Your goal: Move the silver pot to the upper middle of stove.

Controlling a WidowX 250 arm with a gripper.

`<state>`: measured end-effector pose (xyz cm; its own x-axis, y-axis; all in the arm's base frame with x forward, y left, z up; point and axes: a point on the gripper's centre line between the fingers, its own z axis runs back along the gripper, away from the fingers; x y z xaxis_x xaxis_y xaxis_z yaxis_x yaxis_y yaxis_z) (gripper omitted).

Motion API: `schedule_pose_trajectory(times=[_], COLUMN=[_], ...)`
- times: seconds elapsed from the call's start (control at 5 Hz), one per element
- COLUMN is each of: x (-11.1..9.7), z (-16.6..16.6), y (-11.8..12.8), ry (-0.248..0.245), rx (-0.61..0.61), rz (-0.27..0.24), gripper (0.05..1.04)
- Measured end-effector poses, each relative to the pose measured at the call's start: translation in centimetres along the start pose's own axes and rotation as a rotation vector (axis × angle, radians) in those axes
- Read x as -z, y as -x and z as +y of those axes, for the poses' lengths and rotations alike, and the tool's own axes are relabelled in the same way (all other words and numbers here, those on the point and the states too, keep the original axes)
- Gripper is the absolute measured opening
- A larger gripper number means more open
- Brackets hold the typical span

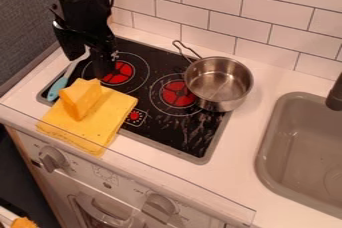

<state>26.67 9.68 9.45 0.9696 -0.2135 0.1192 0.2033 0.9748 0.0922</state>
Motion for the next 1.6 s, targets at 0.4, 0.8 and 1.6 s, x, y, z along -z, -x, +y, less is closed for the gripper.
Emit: schedule_pose_trajectory(times=[0.4,0.8,1.6], x=[1.1,2.3,8.2], z=[-3.3,-12.0,-15.0], y=[-2.2,-8.2,-10.1], ry=[0.053,0.084,0.103], rx=[0.08,0.393,0.457], rz=[0.013,-0.013,0.086], gripper=[1.0,1.0,0.655])
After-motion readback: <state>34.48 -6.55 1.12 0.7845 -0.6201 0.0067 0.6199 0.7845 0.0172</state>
